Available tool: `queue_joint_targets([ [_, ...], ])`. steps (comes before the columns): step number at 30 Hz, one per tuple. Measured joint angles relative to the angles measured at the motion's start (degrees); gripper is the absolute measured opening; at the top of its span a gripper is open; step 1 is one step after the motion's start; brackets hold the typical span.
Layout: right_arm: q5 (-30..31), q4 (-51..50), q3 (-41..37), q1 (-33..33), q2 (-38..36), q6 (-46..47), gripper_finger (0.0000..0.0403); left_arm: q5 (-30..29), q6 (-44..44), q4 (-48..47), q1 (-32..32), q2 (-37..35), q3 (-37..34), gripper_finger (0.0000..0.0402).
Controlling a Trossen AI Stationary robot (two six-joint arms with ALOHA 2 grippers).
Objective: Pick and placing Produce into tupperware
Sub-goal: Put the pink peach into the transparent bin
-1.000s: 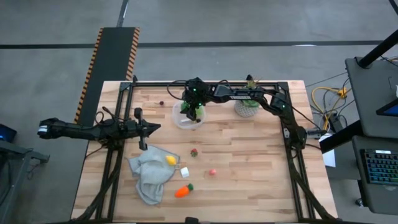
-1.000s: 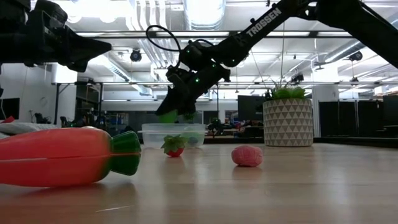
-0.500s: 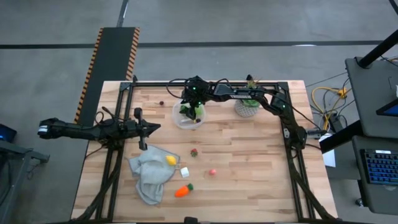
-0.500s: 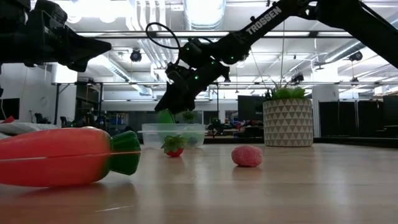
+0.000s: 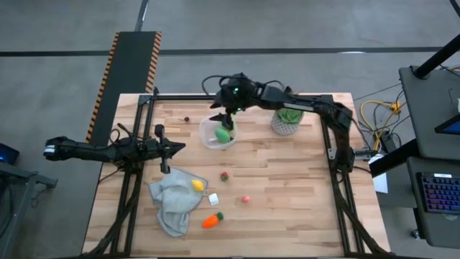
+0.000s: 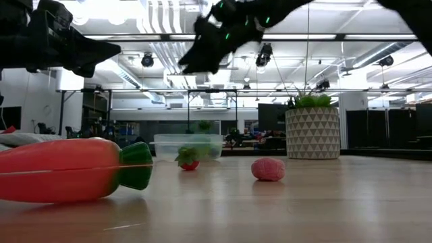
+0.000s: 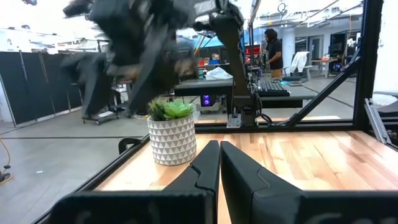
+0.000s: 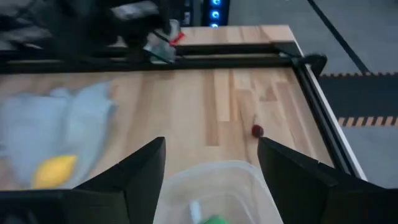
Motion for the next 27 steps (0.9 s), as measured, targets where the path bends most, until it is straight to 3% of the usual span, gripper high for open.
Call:
queue_joint_targets([
  [14, 0.09, -19.05, -1.32, 10.01, -19.3, -4.82, 0.0244, 0.01, 0.5, 0.26, 0.0, 0.1, 0.0, 0.0],
  [24, 0.67, -24.32, -7.09, 20.81, -23.1, -2.21, 0.0242, 0.07, 0.5, 0.24, 0.0, 0.13, 0.0, 0.0],
  [27, 6.36, -26.21, -9.75, 24.02, -22.9, -3.75, 0.0241, 0.11, 0.5, 0.22, 0.0, 0.13, 0.0, 0.0],
])
